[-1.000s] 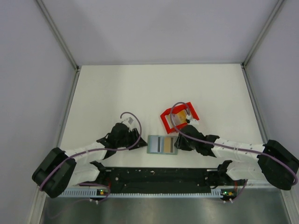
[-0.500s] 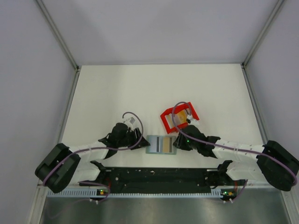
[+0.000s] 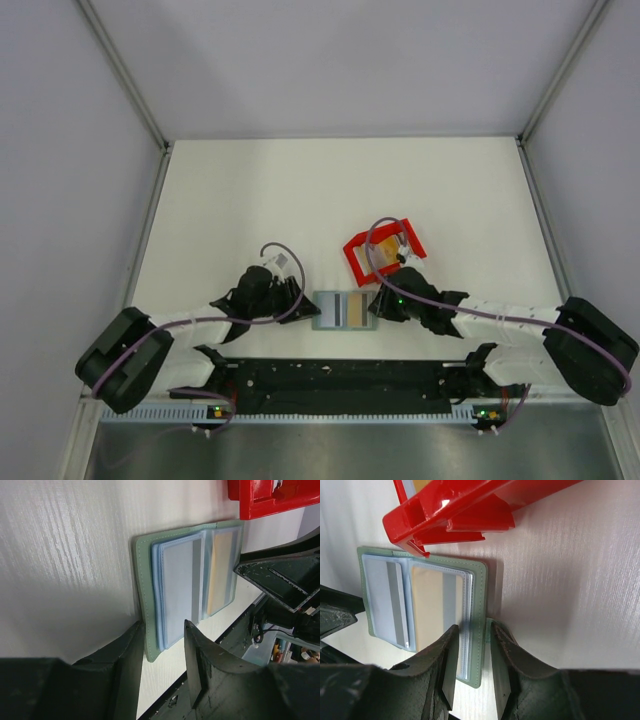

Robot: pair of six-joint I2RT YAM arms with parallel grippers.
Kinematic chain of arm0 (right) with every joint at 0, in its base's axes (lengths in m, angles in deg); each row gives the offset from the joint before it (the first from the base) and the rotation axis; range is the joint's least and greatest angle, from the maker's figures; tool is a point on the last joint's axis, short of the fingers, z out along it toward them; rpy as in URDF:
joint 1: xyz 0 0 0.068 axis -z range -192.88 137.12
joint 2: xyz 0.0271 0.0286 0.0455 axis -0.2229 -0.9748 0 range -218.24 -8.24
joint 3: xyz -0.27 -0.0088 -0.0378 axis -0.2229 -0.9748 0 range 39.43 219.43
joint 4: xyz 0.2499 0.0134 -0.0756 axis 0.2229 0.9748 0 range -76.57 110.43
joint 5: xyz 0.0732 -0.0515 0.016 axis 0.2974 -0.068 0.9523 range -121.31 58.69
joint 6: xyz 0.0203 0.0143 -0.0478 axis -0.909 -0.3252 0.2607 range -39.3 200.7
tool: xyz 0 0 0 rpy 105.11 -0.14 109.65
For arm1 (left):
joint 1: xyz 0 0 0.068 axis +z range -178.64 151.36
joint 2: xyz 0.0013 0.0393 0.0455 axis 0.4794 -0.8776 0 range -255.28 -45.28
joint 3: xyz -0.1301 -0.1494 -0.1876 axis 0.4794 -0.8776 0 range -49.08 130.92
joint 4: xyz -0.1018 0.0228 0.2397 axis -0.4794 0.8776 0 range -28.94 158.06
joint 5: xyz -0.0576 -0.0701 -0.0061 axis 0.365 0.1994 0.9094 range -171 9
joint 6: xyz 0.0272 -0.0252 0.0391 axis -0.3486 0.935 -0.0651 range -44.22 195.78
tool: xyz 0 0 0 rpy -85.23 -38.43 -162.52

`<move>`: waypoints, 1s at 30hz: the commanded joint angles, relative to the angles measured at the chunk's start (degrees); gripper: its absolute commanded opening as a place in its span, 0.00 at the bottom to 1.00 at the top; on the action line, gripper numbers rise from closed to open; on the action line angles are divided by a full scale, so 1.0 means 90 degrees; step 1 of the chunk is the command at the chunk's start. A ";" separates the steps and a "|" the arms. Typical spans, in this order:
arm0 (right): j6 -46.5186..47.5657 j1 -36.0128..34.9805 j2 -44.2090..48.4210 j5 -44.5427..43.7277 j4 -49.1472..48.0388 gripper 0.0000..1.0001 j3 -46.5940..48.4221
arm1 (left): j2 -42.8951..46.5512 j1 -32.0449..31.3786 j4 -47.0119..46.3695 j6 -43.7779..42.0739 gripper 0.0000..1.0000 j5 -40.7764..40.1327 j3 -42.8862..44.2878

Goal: Put the credit cards into the card holder
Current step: Close the card holder at the center of the board.

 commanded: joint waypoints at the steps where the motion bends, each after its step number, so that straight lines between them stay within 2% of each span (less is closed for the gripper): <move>1: 0.0013 0.0030 -0.0210 0.0175 0.0021 0.31 0.0046 | 0.0292 -0.0015 -0.0333 0.0147 0.41 0.0151 -0.0006; 11: 0.0013 0.0030 -0.0269 0.0185 0.0021 0.31 0.0056 | 0.0820 -0.0015 0.0058 0.0060 0.41 0.0102 0.0189; 30: -0.0006 0.0030 -0.0288 0.0224 0.0021 0.31 0.0046 | 0.0400 -0.0337 -0.1046 0.0479 0.41 0.0405 0.0257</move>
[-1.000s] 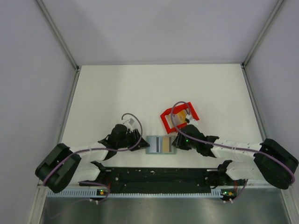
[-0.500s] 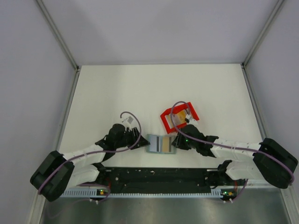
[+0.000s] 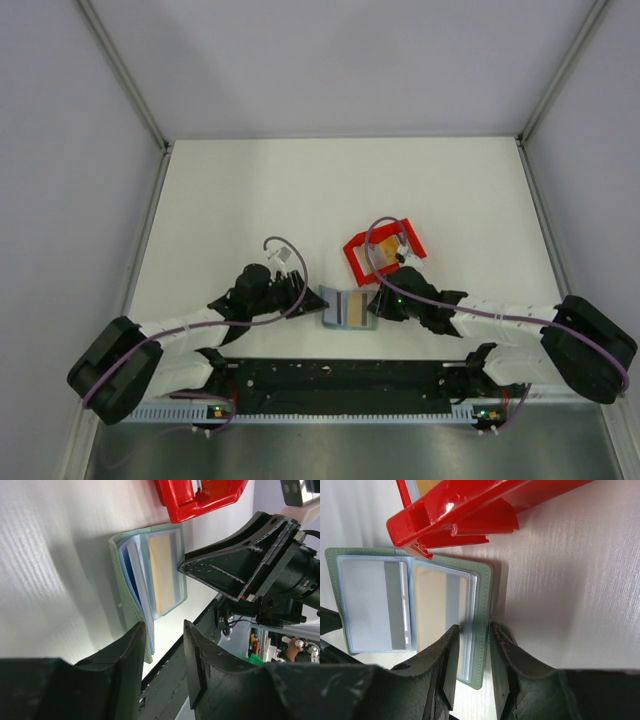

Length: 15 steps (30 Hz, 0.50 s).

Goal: Put the credit cards into the card holder
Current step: Close the card holder at the center of the board.

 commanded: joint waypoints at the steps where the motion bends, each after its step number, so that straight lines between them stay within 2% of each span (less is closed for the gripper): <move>1: -0.0006 0.0020 -0.0189 0.0178 0.0145 0.31 0.0031 | -0.0154 -0.0145 -0.0635 0.0144 0.41 0.0174 0.0214; 15: -0.0065 0.0030 -0.0081 0.0061 -0.0002 0.31 -0.0027 | -0.0681 -0.0603 -0.1583 0.0516 0.41 0.0213 0.0428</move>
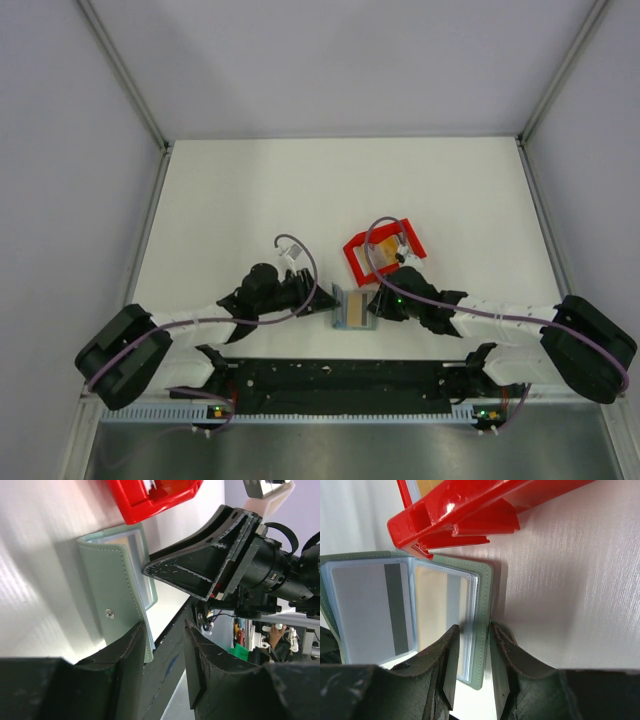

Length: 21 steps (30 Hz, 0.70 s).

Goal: Put the credit cards into the card holder
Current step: Close the card holder at the center of the board.

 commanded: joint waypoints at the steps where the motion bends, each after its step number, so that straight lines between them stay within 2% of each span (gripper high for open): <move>1: -0.0051 0.0030 -0.0054 0.0051 0.0032 0.31 -0.0037 | -0.0312 -0.0283 -0.0675 0.0144 0.41 0.0072 0.0360; 9: -0.0109 0.0030 0.0228 -0.0163 0.0101 0.33 -0.0115 | -0.1112 -0.0791 -0.1192 0.0320 0.41 0.0053 0.0741; 14: -0.0158 0.0030 0.0570 -0.0476 0.0578 0.35 -0.0154 | -0.1679 -0.1114 -0.1514 0.0447 0.40 0.0033 0.0976; 17: -0.0148 0.0020 0.0989 -0.0749 0.0949 0.35 -0.0154 | -0.1651 -0.1134 -0.1729 0.0438 0.41 -0.0006 0.0898; 21: -0.0060 0.0030 0.1712 -0.1100 0.1476 0.36 -0.0096 | -0.1339 -0.1172 -0.0756 -0.0137 0.43 0.0043 0.1288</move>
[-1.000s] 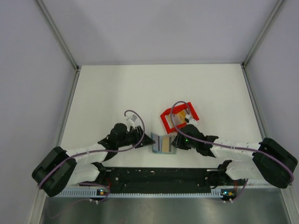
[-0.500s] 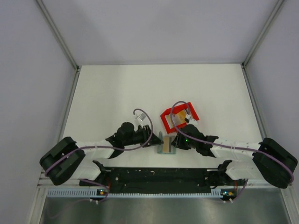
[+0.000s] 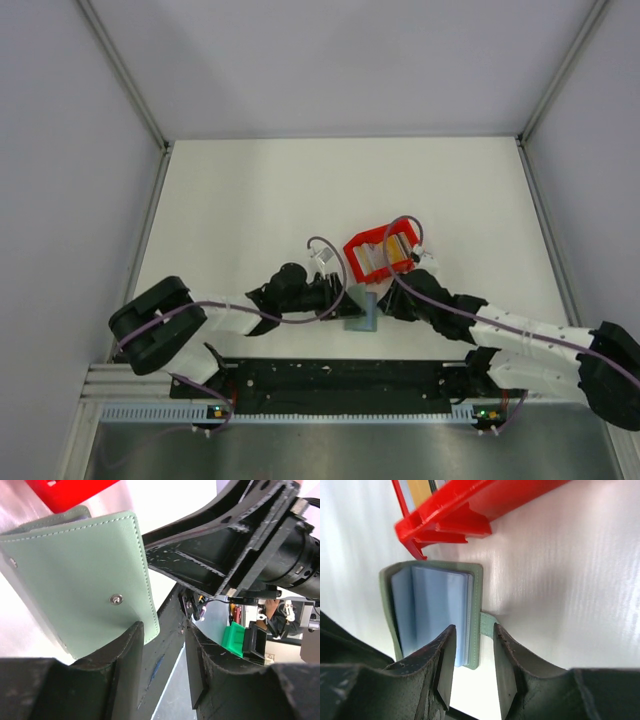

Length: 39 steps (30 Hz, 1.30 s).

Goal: Put the credit cards into the card holder
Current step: Close the card holder at the center of the board.

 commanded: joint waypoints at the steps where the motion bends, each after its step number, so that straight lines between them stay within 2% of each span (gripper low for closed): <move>1: 0.0076 0.0030 0.0819 -0.0666 0.0707 0.36 0.0026 | 0.0405 -0.0092 0.0477 -0.0624 0.44 0.0045 0.0545; 5: 0.0173 0.0030 0.1288 -0.0911 0.1050 0.37 0.0114 | 0.0630 -0.0151 0.1405 -0.1122 0.45 -0.0032 0.0965; 12: 0.0174 0.0030 0.1367 -0.0999 0.1334 0.37 0.0163 | 0.0952 -0.0151 0.2412 -0.1728 0.43 -0.0383 0.1142; 13: 0.0174 0.0030 0.1367 -0.1019 0.1343 0.37 0.0172 | 0.1107 -0.0151 0.2577 -0.1748 0.40 -0.0694 0.1103; 17: 0.0174 0.0030 0.1367 -0.1048 0.1363 0.38 0.0163 | 0.2112 -0.0151 0.3172 -0.1797 0.40 -0.1797 0.0761; 20: 0.0183 0.0030 0.1367 -0.1116 0.1402 0.38 0.0172 | 0.2310 -0.0151 0.3798 -0.1973 0.40 -0.2355 0.0809; 24: 0.0174 0.0030 0.1377 -0.1175 0.1480 0.38 0.0172 | 0.1863 -0.0151 0.3810 -0.1915 0.38 -0.2523 0.0809; 31: 0.0135 0.0030 0.1475 -0.1165 0.1558 0.38 0.0153 | 0.0807 -0.0151 0.3117 -0.1641 0.32 -0.1781 0.0907; 39: 0.0173 0.0030 0.1300 -0.1117 0.1578 0.38 0.0172 | 0.0182 -0.0170 0.3028 -0.1817 0.33 -0.1566 0.1180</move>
